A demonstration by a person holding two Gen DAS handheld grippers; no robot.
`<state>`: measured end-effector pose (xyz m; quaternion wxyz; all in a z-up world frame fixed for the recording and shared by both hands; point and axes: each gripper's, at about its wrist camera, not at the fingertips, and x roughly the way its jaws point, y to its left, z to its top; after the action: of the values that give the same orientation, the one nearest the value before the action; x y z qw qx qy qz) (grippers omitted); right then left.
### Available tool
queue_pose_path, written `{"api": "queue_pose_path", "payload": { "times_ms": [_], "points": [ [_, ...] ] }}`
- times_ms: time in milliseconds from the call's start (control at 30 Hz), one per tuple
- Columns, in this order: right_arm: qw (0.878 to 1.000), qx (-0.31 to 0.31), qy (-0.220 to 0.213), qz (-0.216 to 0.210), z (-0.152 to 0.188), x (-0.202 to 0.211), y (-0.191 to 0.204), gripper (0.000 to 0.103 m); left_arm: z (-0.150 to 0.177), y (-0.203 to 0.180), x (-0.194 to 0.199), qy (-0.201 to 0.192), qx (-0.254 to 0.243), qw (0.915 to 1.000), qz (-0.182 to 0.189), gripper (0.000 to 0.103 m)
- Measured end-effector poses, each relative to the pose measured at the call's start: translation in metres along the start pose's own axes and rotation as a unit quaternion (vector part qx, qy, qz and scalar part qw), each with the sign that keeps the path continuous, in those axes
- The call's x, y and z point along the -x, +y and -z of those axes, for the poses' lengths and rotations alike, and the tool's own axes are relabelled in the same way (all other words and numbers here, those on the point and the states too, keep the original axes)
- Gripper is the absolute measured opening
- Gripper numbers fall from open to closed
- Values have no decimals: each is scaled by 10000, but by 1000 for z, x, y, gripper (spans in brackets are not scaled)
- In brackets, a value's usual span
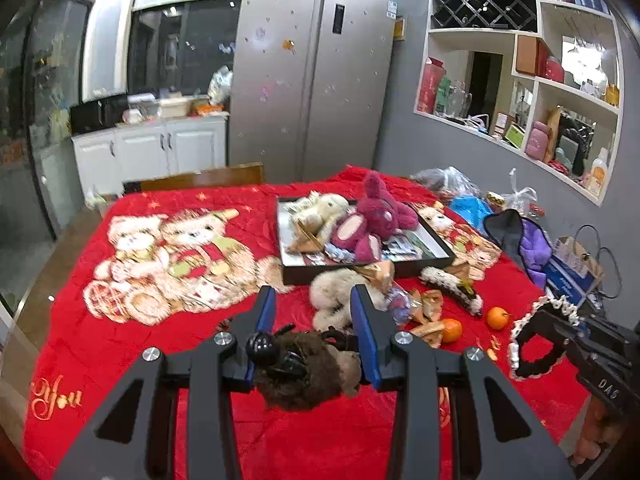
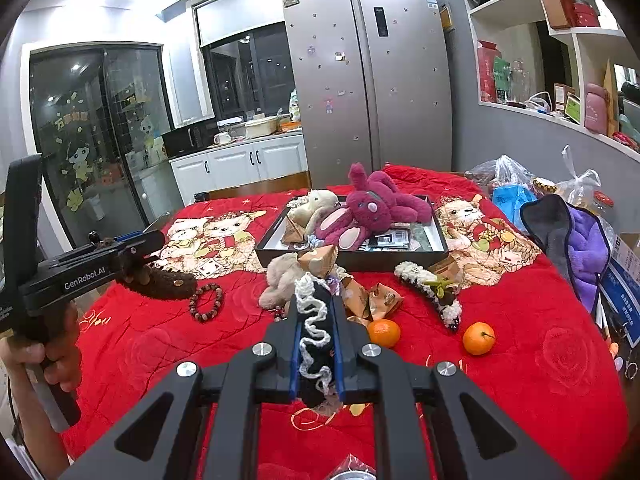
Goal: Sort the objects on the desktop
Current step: 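Lift both held items and carry them over the box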
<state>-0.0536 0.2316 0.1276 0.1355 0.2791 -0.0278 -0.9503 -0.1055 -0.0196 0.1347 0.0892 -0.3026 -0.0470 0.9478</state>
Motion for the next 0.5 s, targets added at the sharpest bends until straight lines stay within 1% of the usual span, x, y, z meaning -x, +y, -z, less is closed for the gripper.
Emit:
{"api": "queue_pose_path", "payload": {
  "times_ms": [67,167,267,400,500],
  "points": [
    [10000,39,36,-28,0,1,1,12,0,0,-2,64,27,10000,48,39],
    [10000,47,31,-4,-1,2,2,12,-3,-5,-3,60,-25,10000,26,39],
    [10000,59,-5,-15,-5,3,2,12,-8,-7,-5,99,11,9999,139,39],
    [9999,95,-74,-104,-14,2,4,12,-21,-11,-9,100,8,9999,113,39],
    [9997,160,-98,-152,-27,-1,9,12,-33,-14,-14,120,-1,9999,95,39]
  ]
}}
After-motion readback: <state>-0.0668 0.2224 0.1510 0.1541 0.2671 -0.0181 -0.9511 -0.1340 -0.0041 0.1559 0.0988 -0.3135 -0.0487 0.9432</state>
